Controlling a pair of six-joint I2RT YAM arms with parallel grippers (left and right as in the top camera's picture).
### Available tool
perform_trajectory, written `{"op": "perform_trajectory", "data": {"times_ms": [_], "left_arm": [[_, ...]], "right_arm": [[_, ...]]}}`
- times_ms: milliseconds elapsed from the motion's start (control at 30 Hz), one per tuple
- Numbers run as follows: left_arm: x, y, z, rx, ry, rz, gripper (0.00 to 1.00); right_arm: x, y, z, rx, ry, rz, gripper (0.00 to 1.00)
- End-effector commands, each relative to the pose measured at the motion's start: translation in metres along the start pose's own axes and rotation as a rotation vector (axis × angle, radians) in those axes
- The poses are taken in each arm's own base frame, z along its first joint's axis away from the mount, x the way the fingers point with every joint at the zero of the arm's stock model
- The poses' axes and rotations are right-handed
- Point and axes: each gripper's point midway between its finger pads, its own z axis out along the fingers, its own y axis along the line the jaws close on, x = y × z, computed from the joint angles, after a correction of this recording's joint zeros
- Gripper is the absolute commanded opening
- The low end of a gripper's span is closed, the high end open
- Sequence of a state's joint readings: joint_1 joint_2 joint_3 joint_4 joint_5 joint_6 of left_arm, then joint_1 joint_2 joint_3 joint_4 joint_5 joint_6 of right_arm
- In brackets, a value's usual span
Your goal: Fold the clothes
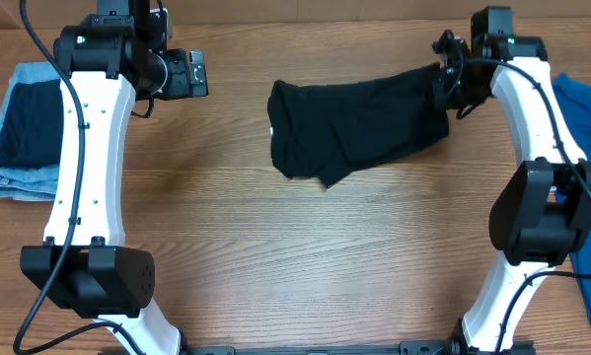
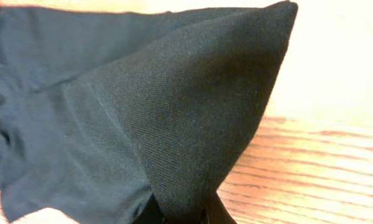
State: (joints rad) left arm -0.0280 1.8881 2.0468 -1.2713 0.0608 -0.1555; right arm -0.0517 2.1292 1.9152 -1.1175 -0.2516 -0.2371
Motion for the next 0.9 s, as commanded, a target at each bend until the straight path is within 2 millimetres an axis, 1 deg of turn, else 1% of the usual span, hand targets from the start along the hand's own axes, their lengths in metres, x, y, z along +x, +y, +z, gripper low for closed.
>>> {"op": "perform_trajectory", "data": {"times_ms": [0,67,133,167,233,300,433,500,633,700,800,867], "left_arm": [[-0.005,-0.002,-0.006,0.013,-0.020,-0.013,1.00],[-0.005,-0.002,-0.006,0.013,-0.020,-0.013,1.00],[-0.005,-0.002,-0.006,0.013,-0.020,-0.013,1.00],[-0.005,-0.002,-0.006,0.013,-0.020,-0.013,1.00],[-0.005,-0.002,-0.006,0.013,-0.020,-0.013,1.00],[-0.005,-0.002,-0.006,0.013,-0.020,-0.013,1.00],[-0.005,-0.002,-0.006,0.013,-0.020,-0.013,1.00],[-0.005,-0.002,-0.006,0.013,-0.020,-0.013,1.00],[-0.005,-0.002,-0.006,0.013,-0.020,-0.013,1.00],[-0.005,-0.002,-0.006,0.013,-0.020,-0.013,1.00],[-0.005,-0.002,-0.006,0.013,-0.020,-0.013,1.00],[-0.005,-0.002,-0.006,0.013,-0.020,-0.013,1.00]], "right_arm": [[-0.023,0.026,-0.017,0.007,-0.050,-0.069,0.04],[-0.024,0.045,-0.014,0.001,-0.043,-0.106,0.04],[-0.023,0.068,-0.008,-0.001,-0.031,-0.156,0.04],[-0.022,0.084,-0.005,0.006,-0.028,-0.192,0.04],[-0.023,0.101,-0.001,0.020,-0.029,-0.228,0.04],[-0.022,0.122,0.004,0.029,-0.029,-0.279,0.04],[-0.022,0.166,0.011,0.003,-0.050,-0.365,0.04],[-0.020,0.184,0.017,-0.011,-0.054,-0.399,0.04],[-0.016,0.202,0.035,-0.027,-0.044,-0.399,0.04],[-0.015,0.206,0.046,-0.030,-0.038,-0.402,0.04],[-0.015,0.209,0.048,-0.033,-0.037,-0.403,0.04],[-0.015,0.208,0.047,-0.033,-0.039,-0.372,0.04]]}}
